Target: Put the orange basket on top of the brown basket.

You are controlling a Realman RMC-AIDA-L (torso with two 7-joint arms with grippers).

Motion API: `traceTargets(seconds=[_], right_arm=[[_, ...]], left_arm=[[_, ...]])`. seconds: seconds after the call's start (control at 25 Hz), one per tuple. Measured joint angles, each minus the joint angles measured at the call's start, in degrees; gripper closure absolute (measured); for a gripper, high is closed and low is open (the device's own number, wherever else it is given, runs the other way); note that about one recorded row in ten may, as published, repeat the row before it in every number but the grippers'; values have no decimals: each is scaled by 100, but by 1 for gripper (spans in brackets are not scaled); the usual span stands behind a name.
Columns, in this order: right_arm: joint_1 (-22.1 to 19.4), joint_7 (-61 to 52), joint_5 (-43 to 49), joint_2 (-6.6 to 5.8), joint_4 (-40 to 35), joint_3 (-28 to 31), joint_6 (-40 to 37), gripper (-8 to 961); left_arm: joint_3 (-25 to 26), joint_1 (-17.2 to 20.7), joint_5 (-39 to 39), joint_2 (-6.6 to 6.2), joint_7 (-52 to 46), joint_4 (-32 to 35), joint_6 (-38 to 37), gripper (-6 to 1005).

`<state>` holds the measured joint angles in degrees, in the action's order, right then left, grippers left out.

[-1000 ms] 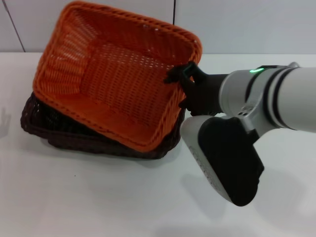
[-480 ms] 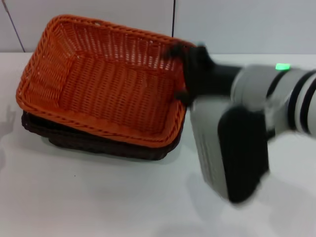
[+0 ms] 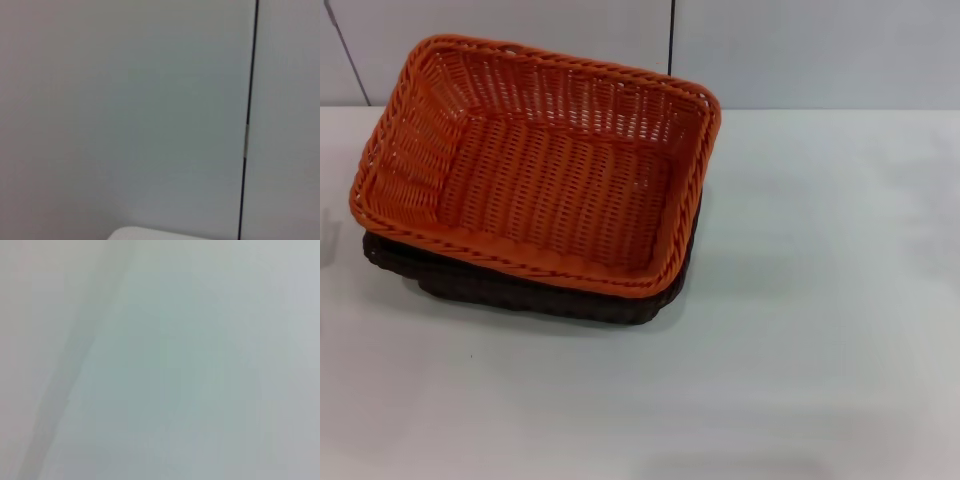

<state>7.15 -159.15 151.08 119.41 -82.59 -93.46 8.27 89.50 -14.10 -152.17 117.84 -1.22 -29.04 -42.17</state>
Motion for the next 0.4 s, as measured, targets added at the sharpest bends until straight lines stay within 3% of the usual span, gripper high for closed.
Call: traceTargets(seconds=[0.16, 0.4], right_arm=[[-268, -27, -1409, -25, 1528, 172, 1960, 171], [-369, -644, -2085, -5, 3175, -226, 3987, 171]], left_arm=[[113, 67, 13, 6, -3, 16, -313, 215], [136, 91, 16, 12, -13, 102, -603, 215]])
